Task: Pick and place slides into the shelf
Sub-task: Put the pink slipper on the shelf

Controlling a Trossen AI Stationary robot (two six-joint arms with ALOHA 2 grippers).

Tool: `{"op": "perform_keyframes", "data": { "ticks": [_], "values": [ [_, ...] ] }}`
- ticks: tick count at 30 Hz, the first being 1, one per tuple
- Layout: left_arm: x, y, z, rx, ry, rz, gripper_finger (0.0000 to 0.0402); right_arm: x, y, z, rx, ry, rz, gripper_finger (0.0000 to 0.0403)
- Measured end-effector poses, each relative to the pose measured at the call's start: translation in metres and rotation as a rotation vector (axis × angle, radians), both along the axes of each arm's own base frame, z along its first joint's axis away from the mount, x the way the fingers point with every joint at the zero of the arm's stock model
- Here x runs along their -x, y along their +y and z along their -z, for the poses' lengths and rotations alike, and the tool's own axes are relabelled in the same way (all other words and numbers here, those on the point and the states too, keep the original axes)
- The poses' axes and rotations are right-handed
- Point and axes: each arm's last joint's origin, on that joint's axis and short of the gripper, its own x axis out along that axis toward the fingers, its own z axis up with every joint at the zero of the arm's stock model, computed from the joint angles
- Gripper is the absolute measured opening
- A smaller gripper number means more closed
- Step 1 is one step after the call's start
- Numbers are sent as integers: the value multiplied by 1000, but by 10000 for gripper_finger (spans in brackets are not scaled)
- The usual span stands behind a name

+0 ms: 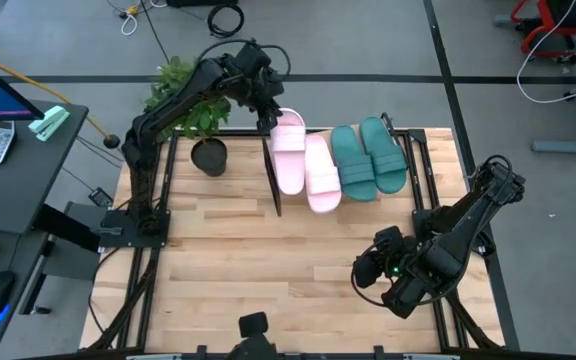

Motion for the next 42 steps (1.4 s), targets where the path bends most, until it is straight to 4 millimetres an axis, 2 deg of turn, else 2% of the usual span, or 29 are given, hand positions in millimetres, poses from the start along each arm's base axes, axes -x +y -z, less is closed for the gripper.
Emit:
{"op": "perform_keyframes", "data": {
  "ticks": [7,10,18,24,32,42],
  "values": [
    [12,12,1,13,19,-44,40,0,0,0,-1,-1,3,175],
    [15,15,7,29,47,-56,40,0,0,0,9,-11,6,175],
    [11,17,56,132,162,-73,40,-2,-2,-1,29,-21,8,175],
    [6,19,89,219,143,-93,39,-4,-5,-1,32,-19,17,175],
    [-1,18,86,281,52,-81,40,-6,-7,-1,36,-16,20,175],
    [2,14,77,338,53,-81,48,-7,-9,-1,63,-19,12,175]
  ]
}}
